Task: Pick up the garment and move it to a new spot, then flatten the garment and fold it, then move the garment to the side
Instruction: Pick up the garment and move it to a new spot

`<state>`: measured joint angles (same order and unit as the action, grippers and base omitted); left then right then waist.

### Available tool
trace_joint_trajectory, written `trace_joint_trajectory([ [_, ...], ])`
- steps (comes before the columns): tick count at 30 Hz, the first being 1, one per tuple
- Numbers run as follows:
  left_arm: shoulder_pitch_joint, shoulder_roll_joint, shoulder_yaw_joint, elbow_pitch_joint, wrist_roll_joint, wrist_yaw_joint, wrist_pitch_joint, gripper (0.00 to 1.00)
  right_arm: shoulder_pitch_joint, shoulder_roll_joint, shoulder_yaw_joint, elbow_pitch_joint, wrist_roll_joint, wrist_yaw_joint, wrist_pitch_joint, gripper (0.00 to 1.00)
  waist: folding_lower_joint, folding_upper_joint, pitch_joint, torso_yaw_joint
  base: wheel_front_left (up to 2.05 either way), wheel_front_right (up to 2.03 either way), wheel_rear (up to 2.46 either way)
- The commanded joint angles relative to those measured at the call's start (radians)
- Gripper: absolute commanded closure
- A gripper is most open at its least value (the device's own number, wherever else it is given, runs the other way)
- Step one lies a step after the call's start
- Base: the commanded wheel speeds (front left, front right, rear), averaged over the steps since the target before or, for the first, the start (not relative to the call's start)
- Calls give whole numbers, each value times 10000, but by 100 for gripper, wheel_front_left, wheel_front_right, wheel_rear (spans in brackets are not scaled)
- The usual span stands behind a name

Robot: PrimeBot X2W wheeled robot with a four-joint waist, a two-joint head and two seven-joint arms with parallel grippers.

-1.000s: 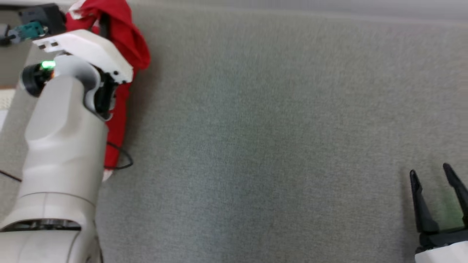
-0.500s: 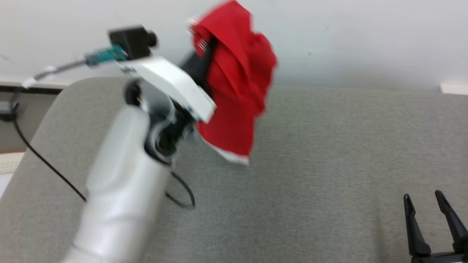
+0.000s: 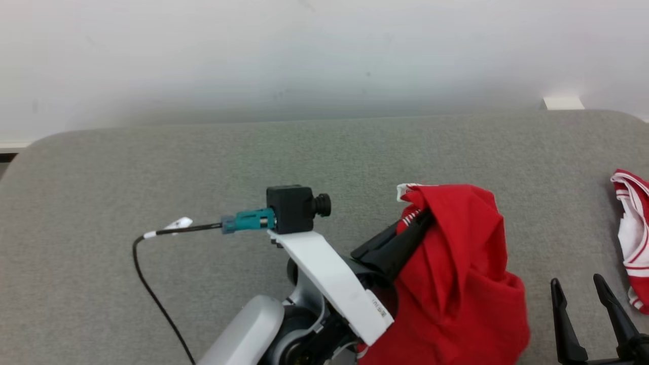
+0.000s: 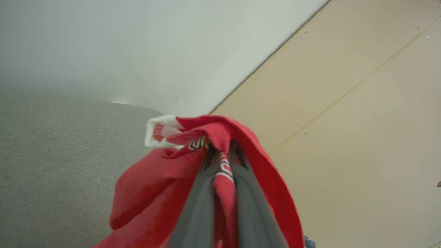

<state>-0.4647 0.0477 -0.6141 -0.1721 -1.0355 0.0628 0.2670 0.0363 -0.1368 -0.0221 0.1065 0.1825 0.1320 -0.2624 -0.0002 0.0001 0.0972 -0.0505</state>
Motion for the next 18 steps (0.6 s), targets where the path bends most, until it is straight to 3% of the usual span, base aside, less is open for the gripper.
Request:
trace_joint_trajectory([
  [1,186,64,120,42,33,85,-207,100,-43,-9,31,-18,32,-27,-28,0,2,-1,157,-189,0,0,0],
  [8,21,639,1135,2081,260,211,-964,100,-190,34,93,69,34,-27,-29,0,2,-1,417,-499,0,0,0],
  [16,-1060,1372,1868,6680,1522,88,-3031,100,-388,109,295,289,36,-27,-29,0,2,-1,527,-784,0,0,0],
  [17,-1154,1435,1748,7282,1778,27,-3208,63,-407,107,311,340,44,-27,-29,0,2,-1,518,-817,0,0,0],
  [18,-1254,1483,1626,7830,1957,-37,-3345,46,-427,110,327,385,53,-27,-29,0,2,-1,508,-845,0,0,0],
])
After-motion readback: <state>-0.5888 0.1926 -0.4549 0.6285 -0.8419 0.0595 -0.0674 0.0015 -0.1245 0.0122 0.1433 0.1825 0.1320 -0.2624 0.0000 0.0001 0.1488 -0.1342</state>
